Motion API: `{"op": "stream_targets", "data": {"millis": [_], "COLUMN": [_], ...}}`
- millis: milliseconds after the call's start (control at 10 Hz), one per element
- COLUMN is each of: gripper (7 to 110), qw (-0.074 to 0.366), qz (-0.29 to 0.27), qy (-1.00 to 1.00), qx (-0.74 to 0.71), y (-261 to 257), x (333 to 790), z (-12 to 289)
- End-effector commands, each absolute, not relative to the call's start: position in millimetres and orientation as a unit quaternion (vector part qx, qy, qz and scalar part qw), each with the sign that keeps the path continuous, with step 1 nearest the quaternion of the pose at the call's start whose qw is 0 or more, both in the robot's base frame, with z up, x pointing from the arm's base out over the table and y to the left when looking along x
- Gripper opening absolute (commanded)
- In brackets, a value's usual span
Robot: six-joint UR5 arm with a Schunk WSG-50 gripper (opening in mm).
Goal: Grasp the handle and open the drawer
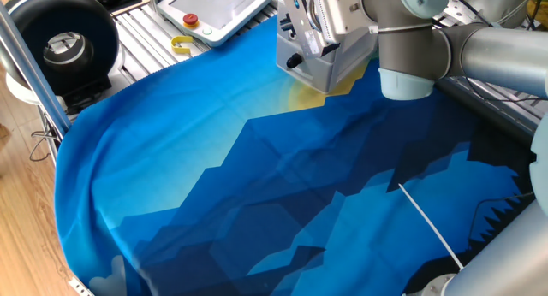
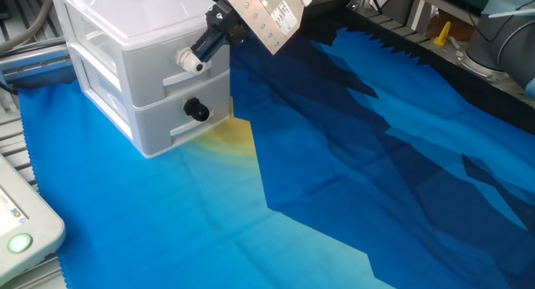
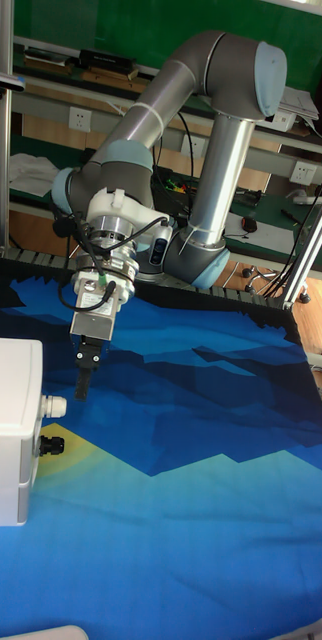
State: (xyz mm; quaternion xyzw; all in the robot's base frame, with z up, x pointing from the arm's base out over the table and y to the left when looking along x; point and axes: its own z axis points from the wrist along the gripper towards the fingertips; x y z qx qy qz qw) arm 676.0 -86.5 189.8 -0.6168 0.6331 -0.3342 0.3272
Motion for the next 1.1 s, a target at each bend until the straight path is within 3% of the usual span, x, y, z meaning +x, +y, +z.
{"op": "stream_targets", "data": {"millis": [0, 300, 500, 700, 1000], "gripper": [7, 7, 7, 7, 7], "qw": [0.355, 0.345, 0.323, 0.307, 0.324], "qz": [-0.353, -0.346, -0.308, -0.323, -0.333], "qy": [0.637, 0.639, 0.670, 0.684, 0.687], "qx": [-0.585, -0.594, -0.593, -0.578, -0.558], "y": [-93, -82, -81, -96, -98], "x": [651, 659, 645, 644, 650], "z": [203, 200, 181, 180, 189]}}
